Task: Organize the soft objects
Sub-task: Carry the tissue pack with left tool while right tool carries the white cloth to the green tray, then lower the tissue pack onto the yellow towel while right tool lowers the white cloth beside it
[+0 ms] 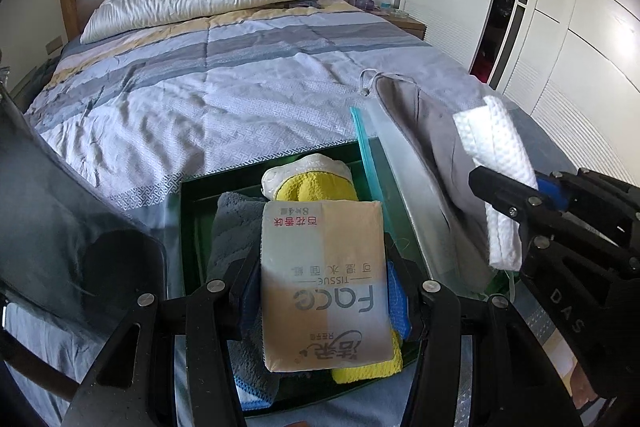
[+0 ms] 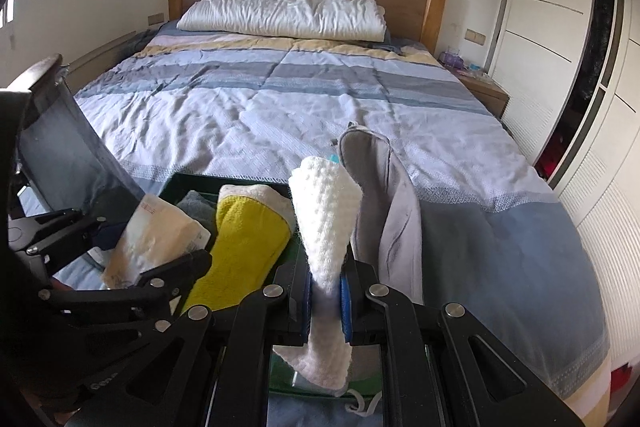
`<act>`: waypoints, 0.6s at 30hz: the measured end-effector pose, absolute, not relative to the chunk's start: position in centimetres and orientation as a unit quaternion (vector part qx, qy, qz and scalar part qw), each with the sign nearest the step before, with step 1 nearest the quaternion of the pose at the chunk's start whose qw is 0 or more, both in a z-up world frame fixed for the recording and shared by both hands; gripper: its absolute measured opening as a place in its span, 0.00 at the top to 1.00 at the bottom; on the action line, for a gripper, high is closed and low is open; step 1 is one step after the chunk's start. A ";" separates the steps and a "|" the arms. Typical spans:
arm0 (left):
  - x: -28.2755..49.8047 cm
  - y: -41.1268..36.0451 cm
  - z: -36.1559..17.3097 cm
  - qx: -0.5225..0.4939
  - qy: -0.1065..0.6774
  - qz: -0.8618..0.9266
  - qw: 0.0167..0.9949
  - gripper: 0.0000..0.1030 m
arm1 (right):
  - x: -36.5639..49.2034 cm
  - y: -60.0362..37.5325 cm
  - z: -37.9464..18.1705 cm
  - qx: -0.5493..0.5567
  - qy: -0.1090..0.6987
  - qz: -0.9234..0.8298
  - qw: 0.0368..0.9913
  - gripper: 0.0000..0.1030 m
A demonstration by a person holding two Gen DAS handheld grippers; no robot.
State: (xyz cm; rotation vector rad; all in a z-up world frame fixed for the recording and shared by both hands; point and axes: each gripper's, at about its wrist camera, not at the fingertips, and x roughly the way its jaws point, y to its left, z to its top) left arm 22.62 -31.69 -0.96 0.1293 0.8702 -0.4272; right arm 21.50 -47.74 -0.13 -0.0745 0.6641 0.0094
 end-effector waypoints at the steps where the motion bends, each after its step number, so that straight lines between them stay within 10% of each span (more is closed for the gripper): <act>1: 22.6 -31.7 -0.9 0.063 0.417 -0.206 0.883 0.55 | 21.7 -47.9 -0.3 -0.036 0.327 0.004 0.944 0.90; 18: 24.0 -32.9 -2.3 0.084 0.413 -0.189 0.887 0.55 | 24.9 -48.7 -3.3 -0.034 0.349 -0.007 0.936 0.90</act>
